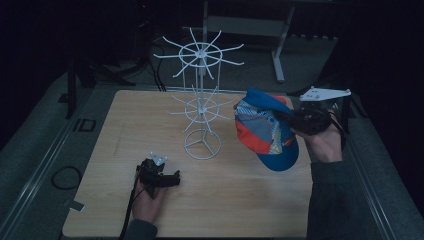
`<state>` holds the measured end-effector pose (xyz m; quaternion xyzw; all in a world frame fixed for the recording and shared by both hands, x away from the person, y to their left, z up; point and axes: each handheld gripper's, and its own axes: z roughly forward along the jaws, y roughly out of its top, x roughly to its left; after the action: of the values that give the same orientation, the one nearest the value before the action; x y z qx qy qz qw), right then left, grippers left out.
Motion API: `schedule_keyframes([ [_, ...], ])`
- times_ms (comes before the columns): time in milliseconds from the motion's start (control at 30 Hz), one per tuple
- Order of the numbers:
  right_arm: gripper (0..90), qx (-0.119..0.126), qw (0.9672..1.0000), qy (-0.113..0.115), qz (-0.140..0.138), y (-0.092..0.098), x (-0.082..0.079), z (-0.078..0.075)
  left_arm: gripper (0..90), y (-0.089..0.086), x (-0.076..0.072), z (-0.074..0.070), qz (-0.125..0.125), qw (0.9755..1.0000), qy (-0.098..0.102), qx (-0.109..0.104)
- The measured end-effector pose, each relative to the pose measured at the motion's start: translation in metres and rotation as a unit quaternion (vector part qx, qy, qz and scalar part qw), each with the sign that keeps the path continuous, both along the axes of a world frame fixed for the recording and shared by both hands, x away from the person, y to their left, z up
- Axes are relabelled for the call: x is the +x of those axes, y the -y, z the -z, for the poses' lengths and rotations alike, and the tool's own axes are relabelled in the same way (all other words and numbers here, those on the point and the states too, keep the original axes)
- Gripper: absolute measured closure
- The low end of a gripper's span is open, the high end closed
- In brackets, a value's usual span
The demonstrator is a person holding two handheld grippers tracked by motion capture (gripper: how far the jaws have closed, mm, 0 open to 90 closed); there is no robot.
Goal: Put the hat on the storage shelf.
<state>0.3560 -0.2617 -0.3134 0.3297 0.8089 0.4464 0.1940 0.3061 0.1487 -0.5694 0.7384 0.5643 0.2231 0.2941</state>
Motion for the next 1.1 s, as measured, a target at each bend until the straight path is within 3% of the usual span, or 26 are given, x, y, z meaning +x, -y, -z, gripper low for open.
schedule_keyframes([
  [633, 88.3, 0.025, 0.9996, 0.015, -0.001, 0.007, -0.001, -0.012, 1.4, 0.0, 0.0, 0.0, 0.0, 1.0, 0.0, 0.0],
  [1100, 88.3, 0.06, 0.998, 0.021, -0.01, 0.016, -0.006, -0.026, 1.4, 0.0, 0.0, 0.0, 0.0, 1.0, 0.0, 0.0],
])
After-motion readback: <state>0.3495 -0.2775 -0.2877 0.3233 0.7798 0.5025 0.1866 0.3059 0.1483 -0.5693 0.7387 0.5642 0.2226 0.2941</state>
